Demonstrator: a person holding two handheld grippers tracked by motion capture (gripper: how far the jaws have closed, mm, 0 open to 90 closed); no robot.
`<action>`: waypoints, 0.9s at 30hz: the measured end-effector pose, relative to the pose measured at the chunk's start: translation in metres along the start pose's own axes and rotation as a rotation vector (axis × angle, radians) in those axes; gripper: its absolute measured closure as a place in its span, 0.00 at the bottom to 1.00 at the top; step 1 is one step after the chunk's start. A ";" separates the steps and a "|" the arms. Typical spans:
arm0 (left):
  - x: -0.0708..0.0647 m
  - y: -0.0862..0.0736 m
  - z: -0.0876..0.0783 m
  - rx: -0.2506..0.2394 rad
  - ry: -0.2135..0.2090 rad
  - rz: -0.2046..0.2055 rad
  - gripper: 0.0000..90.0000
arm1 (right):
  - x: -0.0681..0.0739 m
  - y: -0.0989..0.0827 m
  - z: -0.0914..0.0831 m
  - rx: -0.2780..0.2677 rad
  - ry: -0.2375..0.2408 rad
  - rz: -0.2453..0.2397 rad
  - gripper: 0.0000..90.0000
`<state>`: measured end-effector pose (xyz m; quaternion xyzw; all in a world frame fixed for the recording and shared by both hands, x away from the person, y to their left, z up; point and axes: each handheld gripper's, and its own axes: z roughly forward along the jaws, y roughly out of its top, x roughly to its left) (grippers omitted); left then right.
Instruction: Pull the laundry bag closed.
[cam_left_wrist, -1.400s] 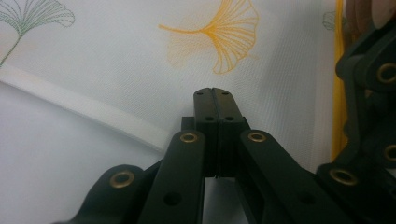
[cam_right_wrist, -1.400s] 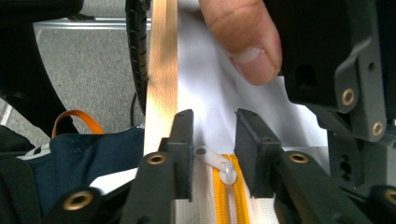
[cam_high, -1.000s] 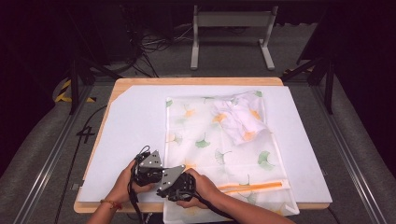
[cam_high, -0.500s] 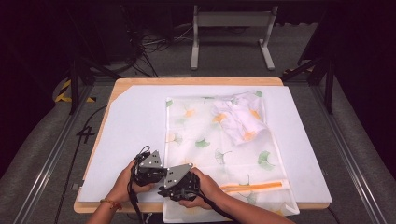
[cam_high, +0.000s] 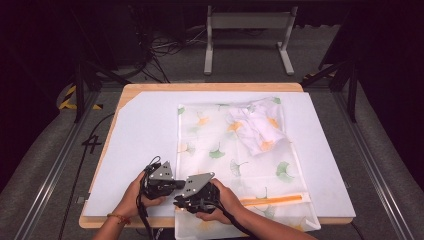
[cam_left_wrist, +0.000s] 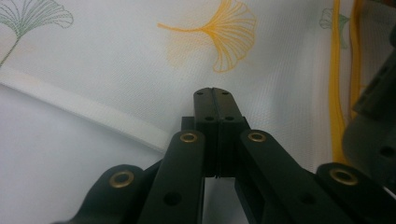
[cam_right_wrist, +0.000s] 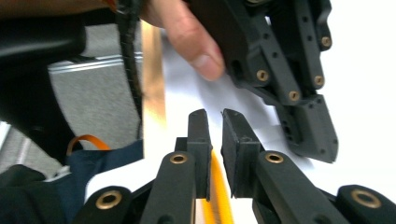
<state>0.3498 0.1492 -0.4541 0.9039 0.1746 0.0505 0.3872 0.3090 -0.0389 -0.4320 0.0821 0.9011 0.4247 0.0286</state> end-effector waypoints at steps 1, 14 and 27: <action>0.000 0.000 0.000 0.001 0.001 0.000 1.00 | 0.001 0.000 0.001 0.006 -0.012 -0.008 0.91; 0.000 -0.001 0.000 -0.006 0.001 -0.004 1.00 | 0.009 -0.011 -0.003 0.009 0.000 0.047 0.62; 0.000 -0.001 0.000 -0.006 0.001 0.001 1.00 | 0.014 -0.012 0.014 0.064 -0.123 0.035 0.61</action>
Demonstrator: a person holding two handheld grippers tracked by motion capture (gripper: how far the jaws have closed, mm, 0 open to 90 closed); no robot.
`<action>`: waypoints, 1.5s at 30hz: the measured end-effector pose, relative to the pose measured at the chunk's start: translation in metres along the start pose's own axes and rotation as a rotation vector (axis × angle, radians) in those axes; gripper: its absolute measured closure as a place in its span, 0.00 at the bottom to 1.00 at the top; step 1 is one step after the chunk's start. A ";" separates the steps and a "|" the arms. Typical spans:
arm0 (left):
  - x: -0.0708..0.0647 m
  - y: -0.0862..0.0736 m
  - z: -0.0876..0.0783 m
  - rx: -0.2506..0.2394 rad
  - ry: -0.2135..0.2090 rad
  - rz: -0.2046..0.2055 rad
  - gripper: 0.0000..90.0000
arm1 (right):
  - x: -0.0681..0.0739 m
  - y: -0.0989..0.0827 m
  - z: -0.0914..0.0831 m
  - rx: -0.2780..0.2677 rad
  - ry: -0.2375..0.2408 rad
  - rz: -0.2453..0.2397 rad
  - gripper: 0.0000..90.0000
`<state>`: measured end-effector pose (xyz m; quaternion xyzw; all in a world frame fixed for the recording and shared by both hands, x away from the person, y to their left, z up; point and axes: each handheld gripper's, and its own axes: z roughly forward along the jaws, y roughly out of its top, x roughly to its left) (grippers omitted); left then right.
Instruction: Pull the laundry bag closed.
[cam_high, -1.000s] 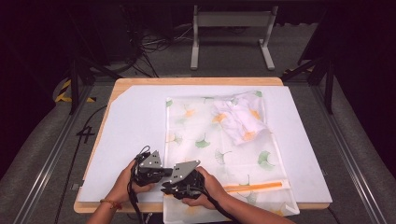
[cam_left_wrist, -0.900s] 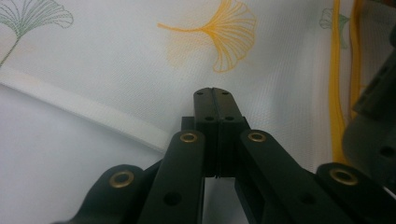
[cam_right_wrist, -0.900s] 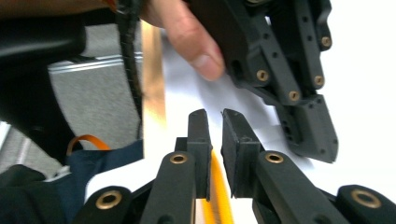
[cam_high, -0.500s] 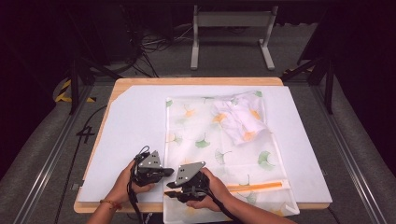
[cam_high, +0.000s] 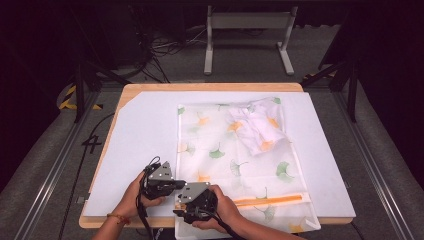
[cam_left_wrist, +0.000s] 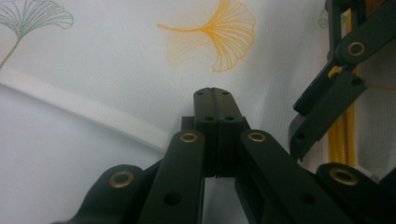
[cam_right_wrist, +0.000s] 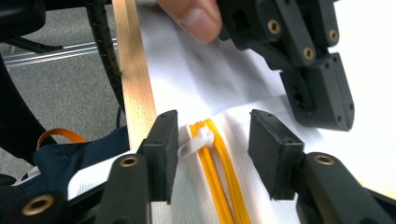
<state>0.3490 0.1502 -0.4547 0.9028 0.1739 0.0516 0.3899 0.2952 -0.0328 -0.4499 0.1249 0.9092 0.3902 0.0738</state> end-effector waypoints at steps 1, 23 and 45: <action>0.000 0.000 0.000 0.000 0.000 0.000 1.00 | 0.000 0.000 0.000 0.000 0.000 0.000 0.61; 0.001 -0.001 0.000 -0.005 -0.006 -0.007 1.00 | -0.006 0.005 -0.012 -0.043 0.073 0.003 0.76; 0.002 -0.001 0.000 -0.006 -0.013 -0.010 1.00 | -0.007 0.015 -0.002 -0.020 0.090 -0.029 0.94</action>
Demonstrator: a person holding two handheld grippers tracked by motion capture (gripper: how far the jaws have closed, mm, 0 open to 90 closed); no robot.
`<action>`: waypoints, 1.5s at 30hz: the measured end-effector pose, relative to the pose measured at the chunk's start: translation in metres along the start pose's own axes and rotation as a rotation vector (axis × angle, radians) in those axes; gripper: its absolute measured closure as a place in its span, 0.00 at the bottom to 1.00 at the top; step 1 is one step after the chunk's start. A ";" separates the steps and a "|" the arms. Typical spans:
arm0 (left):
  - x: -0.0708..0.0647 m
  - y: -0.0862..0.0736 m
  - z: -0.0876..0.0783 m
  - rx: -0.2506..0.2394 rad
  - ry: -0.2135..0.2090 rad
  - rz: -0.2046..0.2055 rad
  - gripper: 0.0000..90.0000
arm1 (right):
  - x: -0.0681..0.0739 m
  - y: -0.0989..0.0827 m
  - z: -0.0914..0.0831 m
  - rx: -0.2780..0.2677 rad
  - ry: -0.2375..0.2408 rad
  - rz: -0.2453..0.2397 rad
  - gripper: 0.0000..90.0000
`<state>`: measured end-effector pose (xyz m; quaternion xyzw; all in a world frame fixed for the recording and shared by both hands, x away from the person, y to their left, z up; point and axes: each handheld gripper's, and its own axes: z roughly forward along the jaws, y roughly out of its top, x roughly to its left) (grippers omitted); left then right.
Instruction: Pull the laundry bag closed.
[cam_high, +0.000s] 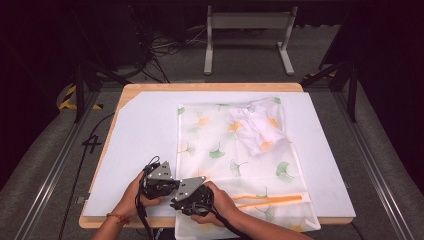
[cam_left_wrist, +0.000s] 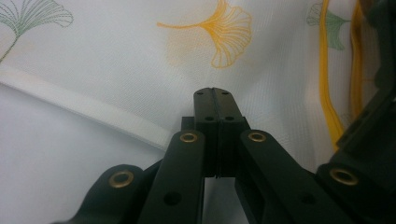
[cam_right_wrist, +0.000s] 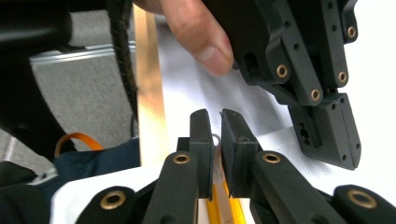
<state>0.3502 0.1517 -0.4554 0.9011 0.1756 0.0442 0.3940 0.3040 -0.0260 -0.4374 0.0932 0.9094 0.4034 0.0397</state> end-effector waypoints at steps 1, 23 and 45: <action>0.000 0.000 0.000 0.000 0.000 -0.001 1.00 | 0.000 0.000 -0.002 -0.005 -0.004 0.003 0.94; 0.001 0.000 0.000 -0.004 -0.001 0.003 1.00 | -0.006 -0.011 -0.002 -0.007 0.045 0.028 0.99; 0.001 0.000 0.000 0.005 0.002 0.014 1.00 | -0.011 -0.018 -0.015 0.009 0.077 0.093 1.00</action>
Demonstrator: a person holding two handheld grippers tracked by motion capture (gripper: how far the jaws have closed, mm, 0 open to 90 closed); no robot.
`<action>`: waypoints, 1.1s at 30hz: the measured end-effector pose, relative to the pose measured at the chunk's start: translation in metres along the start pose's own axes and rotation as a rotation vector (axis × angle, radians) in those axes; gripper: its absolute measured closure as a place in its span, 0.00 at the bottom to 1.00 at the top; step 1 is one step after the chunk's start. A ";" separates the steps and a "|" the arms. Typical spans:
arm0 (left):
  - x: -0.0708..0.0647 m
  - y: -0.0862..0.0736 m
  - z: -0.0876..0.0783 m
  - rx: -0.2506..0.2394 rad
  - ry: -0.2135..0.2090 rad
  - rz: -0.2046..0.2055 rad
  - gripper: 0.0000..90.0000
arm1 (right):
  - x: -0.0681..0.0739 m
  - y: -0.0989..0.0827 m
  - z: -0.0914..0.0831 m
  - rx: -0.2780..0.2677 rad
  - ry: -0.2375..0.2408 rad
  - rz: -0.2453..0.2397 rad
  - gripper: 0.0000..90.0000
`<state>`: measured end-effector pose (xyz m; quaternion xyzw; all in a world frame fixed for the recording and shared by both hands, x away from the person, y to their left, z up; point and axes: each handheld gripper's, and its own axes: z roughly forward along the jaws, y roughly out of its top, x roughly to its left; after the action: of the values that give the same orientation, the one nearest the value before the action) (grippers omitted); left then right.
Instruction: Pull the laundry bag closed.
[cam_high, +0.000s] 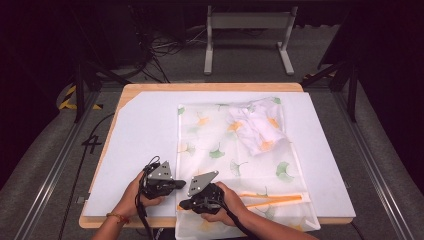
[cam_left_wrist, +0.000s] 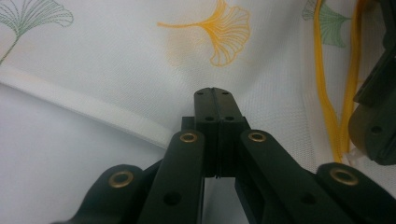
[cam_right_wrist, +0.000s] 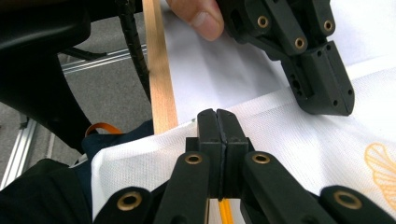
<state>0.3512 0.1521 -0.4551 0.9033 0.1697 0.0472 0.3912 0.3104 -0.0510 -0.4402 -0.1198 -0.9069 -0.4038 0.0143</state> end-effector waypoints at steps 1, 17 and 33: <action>0.000 0.000 0.000 -0.001 -0.001 0.000 1.00 | -0.001 0.000 -0.001 0.002 0.000 0.002 1.00; 0.000 0.000 0.000 -0.002 0.001 -0.001 1.00 | -0.003 0.000 0.006 0.087 0.027 -0.051 0.97; -0.003 -0.006 -0.007 -0.015 0.021 -0.012 0.95 | -0.002 0.004 0.007 0.079 0.015 -0.062 1.00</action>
<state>0.3452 0.1597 -0.4539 0.8988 0.1788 0.0556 0.3964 0.3136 -0.0436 -0.4424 -0.0878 -0.9253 -0.3687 0.0131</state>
